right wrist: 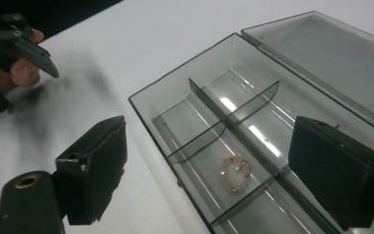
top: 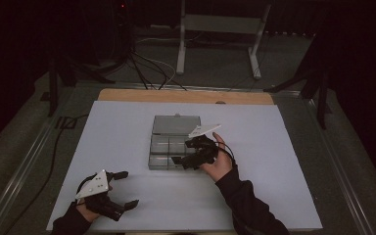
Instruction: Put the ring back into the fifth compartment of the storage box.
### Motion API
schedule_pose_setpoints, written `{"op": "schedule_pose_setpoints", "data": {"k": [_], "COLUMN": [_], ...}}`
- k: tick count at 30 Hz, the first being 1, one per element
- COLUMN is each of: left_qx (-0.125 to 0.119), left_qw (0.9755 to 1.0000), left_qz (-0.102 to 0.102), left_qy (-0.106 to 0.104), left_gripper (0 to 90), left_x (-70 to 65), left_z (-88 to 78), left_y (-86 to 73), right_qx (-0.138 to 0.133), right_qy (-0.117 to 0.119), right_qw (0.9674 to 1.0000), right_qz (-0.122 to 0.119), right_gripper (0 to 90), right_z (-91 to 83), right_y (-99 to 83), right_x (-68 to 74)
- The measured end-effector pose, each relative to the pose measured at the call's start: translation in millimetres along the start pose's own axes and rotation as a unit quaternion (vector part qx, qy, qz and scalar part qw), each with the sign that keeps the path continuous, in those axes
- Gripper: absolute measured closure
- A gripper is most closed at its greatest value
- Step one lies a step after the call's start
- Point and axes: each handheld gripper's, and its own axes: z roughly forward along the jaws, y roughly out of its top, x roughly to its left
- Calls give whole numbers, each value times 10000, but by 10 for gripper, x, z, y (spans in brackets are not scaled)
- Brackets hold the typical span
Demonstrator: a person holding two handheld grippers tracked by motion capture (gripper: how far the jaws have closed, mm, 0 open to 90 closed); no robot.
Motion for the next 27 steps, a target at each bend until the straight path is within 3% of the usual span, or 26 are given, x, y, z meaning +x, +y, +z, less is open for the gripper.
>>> {"op": "schedule_pose_setpoints", "data": {"k": [4,11,14,27], "left_qx": [-18,0,-35,-6], "left_qw": [10000,10000,10000,10000], "left_qz": [-11,0,-8,6], "left_qy": [-2,0,13,3], "left_gripper": [10,10,10,9], "left_x": [5,1,4,8], "left_z": [-2,2,-5,14], "left_y": [2,1,4,7], "right_qx": [-71,-327,-336,-382], "right_qy": [82,-7,-111,-443], "right_qw": [9999,9995,9993,9982], "right_qz": [-15,17,-75,142], "right_gripper": [0,0,0,0], "right_z": [-110,-340,-438,-708], "right_y": [-3,-53,-103,-447], "right_x": [-8,-66,-86,-195]}}
